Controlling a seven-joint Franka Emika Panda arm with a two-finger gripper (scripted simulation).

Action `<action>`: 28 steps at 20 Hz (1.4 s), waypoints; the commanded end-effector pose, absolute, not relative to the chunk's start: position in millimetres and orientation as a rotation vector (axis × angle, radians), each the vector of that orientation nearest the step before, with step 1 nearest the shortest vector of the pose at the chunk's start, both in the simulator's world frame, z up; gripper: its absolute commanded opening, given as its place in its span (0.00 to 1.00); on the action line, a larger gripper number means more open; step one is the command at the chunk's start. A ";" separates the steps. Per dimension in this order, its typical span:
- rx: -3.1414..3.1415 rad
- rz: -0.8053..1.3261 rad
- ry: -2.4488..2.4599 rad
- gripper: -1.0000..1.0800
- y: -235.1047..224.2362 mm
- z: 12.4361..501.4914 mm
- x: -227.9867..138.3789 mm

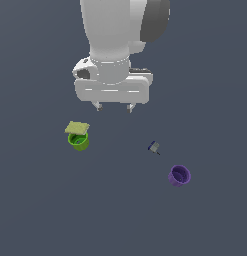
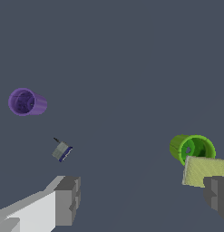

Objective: Pick up a designated object from a clutter of objects.

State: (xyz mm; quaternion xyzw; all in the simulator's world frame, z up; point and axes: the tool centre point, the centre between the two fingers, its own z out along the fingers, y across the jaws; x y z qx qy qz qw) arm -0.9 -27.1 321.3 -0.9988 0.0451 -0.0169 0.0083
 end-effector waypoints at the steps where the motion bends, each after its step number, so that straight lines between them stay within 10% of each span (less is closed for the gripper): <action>1: -3.121 -0.053 0.141 0.96 -27.1 321.3 -0.9; 28: -3.137 -0.054 -0.061 0.96 -14.4 291.1 7.8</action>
